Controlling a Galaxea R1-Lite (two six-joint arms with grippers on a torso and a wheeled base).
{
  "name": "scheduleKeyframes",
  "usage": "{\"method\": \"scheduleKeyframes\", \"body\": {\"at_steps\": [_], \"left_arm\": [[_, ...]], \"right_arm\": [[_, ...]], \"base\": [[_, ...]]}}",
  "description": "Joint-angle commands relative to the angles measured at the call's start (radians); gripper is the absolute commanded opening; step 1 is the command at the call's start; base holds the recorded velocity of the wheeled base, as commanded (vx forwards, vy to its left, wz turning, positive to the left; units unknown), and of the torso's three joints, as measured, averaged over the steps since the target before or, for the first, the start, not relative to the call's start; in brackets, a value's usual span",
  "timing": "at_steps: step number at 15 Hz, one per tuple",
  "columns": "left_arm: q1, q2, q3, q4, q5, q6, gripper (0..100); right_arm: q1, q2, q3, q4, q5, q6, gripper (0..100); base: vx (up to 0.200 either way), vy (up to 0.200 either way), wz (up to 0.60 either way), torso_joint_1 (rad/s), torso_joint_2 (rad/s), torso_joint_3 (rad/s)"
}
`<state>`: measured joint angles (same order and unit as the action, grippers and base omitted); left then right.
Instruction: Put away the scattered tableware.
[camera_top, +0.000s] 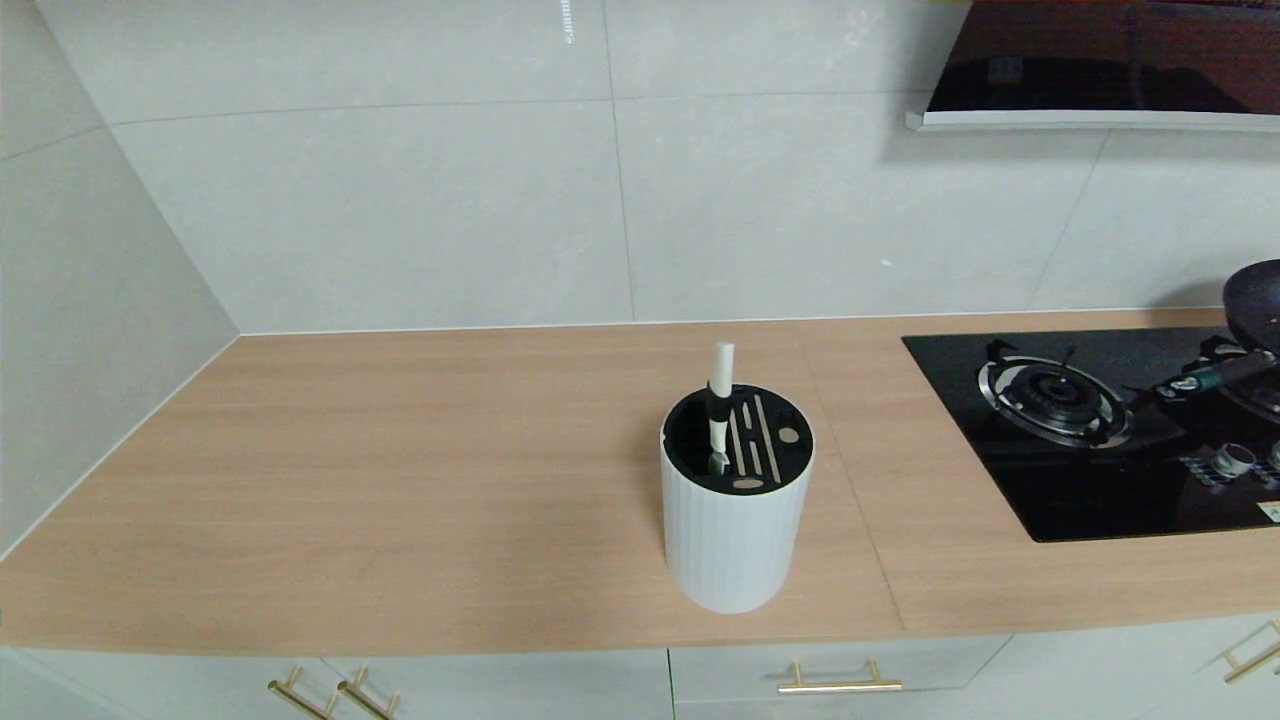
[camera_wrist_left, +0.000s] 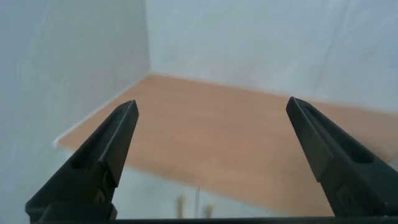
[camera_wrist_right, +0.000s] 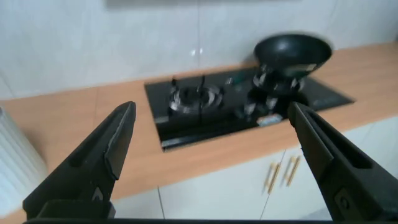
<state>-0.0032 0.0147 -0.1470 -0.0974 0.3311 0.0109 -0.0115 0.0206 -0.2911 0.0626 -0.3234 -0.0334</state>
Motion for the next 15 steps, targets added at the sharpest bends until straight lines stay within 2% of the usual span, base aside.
{"method": "scheduleKeyframes", "body": {"at_steps": [1, 2, 3, 4, 5, 6, 7, 8, 9, 10, 12, 13, 15], "left_arm": [[0.005, -0.015, 0.147, -0.001, -0.03, 0.029, 100], [0.005, -0.015, 0.144, 0.067, -0.083, -0.015, 100], [0.005, -0.015, 0.145, 0.067, -0.172, -0.025, 100], [0.005, -0.015, 0.145, 0.068, -0.231, -0.037, 100], [0.005, -0.015, 0.145, 0.07, -0.248, -0.037, 100], [0.005, -0.015, 0.147, 0.076, -0.268, -0.022, 100], [0.005, -0.015, 0.147, 0.097, -0.32, 0.006, 100], [0.005, -0.015, 0.145, 0.102, -0.333, 0.031, 100], [0.005, -0.015, 0.145, 0.102, -0.334, 0.044, 100], [0.005, -0.015, 0.145, 0.102, -0.334, 0.044, 100], [0.005, -0.015, 0.145, 0.101, -0.334, 0.024, 100], [0.005, -0.015, 0.145, 0.099, -0.333, -0.008, 100], [0.005, -0.015, 0.145, 0.099, -0.334, -0.011, 100]], "right_arm": [[0.004, -0.019, 0.211, -0.153, 0.003, 0.0, 100], [0.004, -0.018, 0.291, -0.227, 0.04, -0.003, 100], [0.004, -0.019, 0.29, -0.164, 0.073, 0.006, 100], [0.004, -0.019, 0.291, -0.125, 0.084, 0.015, 100], [0.004, -0.018, 0.291, -0.107, 0.089, 0.017, 100], [0.004, -0.018, 0.291, -0.106, 0.107, 0.018, 100], [0.005, -0.019, 0.291, -0.101, 0.17, 0.02, 100], [0.005, -0.018, 0.291, -0.073, 0.28, 0.017, 100], [0.005, -0.018, 0.288, -0.044, 0.32, 0.018, 100], [0.005, -0.018, 0.291, -0.061, 0.319, 0.018, 100], [0.005, -0.019, 0.291, -0.061, 0.317, 0.02, 100], [0.005, -0.019, 0.291, -0.061, 0.317, 0.02, 100], [0.005, -0.019, 0.291, -0.061, 0.317, 0.02, 100]], "base": [[0.0, 0.0, 0.0, 0.0, 0.0, 0.0], [0.0, 0.0, 0.0, 0.0, 0.0, 0.0], [0.0, 0.0, 0.0, 0.0, 0.0, 0.0], [0.0, 0.0, 0.0, 0.0, 0.0, 0.0], [0.0, 0.0, 0.0, 0.0, 0.0, 0.0], [0.0, 0.0, 0.0, 0.0, 0.0, 0.0], [0.0, 0.0, 0.0, 0.0, 0.0, 0.0], [0.0, 0.0, 0.0, 0.0, 0.0, 0.0], [0.0, 0.0, 0.0, 0.0, 0.0, 0.0], [0.0, 0.0, 0.0, 0.0, 0.0, 0.0], [0.0, 0.0, 0.0, 0.0, 0.0, 0.0], [0.0, 0.0, 0.0, 0.0, 0.0, 0.0], [0.0, 0.0, 0.0, 0.0, 0.0, 0.0]]}}
